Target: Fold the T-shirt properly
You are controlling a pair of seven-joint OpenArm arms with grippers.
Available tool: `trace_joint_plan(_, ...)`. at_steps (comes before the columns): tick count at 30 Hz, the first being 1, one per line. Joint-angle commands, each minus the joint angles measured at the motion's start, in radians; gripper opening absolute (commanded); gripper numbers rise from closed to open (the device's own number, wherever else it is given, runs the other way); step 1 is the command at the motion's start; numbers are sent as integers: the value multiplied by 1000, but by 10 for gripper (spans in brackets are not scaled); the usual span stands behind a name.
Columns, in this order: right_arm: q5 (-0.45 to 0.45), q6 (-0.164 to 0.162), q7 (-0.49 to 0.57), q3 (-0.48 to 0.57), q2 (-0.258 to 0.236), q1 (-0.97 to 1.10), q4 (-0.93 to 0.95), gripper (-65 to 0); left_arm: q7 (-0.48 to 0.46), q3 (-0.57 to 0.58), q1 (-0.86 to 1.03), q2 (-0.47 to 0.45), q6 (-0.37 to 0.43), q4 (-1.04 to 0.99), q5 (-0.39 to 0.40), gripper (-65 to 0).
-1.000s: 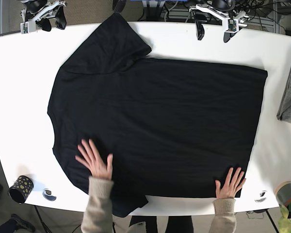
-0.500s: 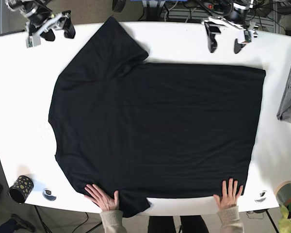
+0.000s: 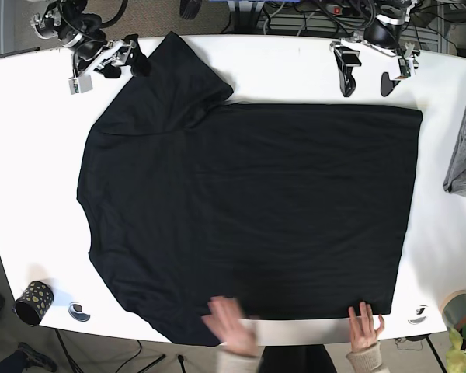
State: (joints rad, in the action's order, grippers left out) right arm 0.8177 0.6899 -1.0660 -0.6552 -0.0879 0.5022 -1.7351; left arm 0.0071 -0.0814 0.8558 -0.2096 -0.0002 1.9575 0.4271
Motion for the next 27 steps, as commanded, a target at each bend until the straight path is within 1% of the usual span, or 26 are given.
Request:
trace_joint_plan(1,10,8,7,19,-11,6,11,-162,-25,-5,0,-4,-7,1,-1,-179)
trace_joint_plan(3,10,8,7,33,-8,6,30,-162,-25,-5,-2,-4,-7,-4,0,-179)
trace_joint_plan(6,2,8,7,36,20,6,36,-162,-25,-5,-4,-4,-7,-7,0,-179)
trace_joint_plan(12,1,8,7,39,47,28,37,-162,-25,-5,-30,-4,-7,-10,0,-179)
trace_joint_plan(16,1,8,7,42,53,40,34,-162,-25,-4,-42,-4,-7,-10,0,-179)
trace_joint_plan(18,1,8,7,70,53,42,34,-162,-25,-4,-45,-4,-7,-10,0,-179)
trace_joint_plan(21,1,8,7,82,53,49,34,-162,-25,-4,-48,-4,-7,-10,3,-179)
trace_joint_plan(25,1,8,7,91,55,54,33,-162,31,-8,-50,-4,-7,-8,8,-179)
trace_joint_plan(27,-1,8,10,110,55,54,37,-162,61,-31,-51,-1,-7,-5,8,-179)
